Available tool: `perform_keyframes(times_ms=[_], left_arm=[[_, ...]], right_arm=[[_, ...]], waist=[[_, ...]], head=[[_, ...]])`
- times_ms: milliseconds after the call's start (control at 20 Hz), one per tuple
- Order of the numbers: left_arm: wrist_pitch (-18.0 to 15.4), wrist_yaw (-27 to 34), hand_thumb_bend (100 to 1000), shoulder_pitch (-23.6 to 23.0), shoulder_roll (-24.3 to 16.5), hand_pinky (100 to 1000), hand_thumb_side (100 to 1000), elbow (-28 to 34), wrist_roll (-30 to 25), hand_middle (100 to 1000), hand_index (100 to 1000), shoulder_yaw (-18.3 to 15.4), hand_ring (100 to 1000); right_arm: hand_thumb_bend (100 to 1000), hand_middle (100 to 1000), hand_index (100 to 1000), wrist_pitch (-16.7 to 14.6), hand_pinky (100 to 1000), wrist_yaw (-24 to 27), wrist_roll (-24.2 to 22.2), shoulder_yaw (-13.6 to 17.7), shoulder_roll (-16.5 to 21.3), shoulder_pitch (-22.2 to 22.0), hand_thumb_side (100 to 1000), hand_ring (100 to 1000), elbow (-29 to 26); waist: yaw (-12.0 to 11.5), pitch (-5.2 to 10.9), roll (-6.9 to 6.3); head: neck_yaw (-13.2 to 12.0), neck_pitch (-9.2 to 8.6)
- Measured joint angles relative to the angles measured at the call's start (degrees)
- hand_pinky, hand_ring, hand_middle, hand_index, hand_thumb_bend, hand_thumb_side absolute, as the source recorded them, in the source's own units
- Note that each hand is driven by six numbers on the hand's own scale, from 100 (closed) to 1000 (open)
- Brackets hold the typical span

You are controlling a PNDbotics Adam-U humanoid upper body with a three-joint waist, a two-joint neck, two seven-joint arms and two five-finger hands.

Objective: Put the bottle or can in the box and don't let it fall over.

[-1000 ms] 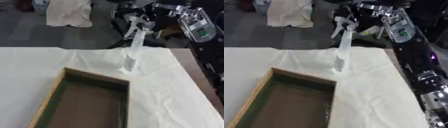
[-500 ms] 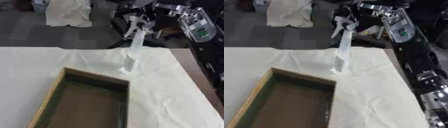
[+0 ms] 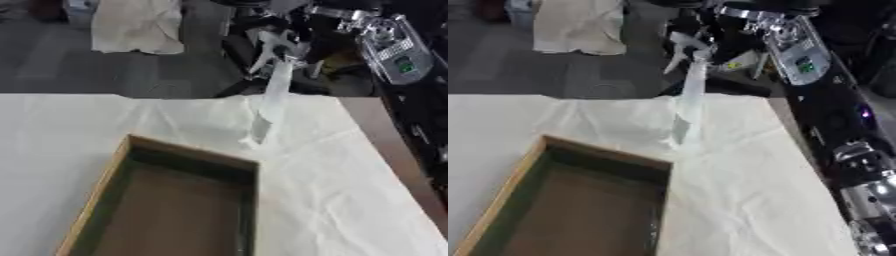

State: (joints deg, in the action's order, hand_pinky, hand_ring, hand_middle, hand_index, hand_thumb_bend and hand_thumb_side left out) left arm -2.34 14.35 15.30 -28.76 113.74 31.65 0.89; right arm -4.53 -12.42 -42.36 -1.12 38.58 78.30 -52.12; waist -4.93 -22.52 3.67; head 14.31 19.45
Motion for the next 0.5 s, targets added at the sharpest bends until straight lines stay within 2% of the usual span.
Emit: perform_keyframes(times_ms=[500], left_arm=[[0.0, 0.0, 220, 0.0, 0.0, 681, 868, 0.0, 0.0, 848, 753, 0.0, 817]], right_arm=[[100, 589, 564, -0.2, 683, -0.4, -0.2, 0.0, 0.0, 0.0, 100, 478, 0.0]], waist=[[0.0, 0.00, 0.01]], head=[[0.2, 0.10]])
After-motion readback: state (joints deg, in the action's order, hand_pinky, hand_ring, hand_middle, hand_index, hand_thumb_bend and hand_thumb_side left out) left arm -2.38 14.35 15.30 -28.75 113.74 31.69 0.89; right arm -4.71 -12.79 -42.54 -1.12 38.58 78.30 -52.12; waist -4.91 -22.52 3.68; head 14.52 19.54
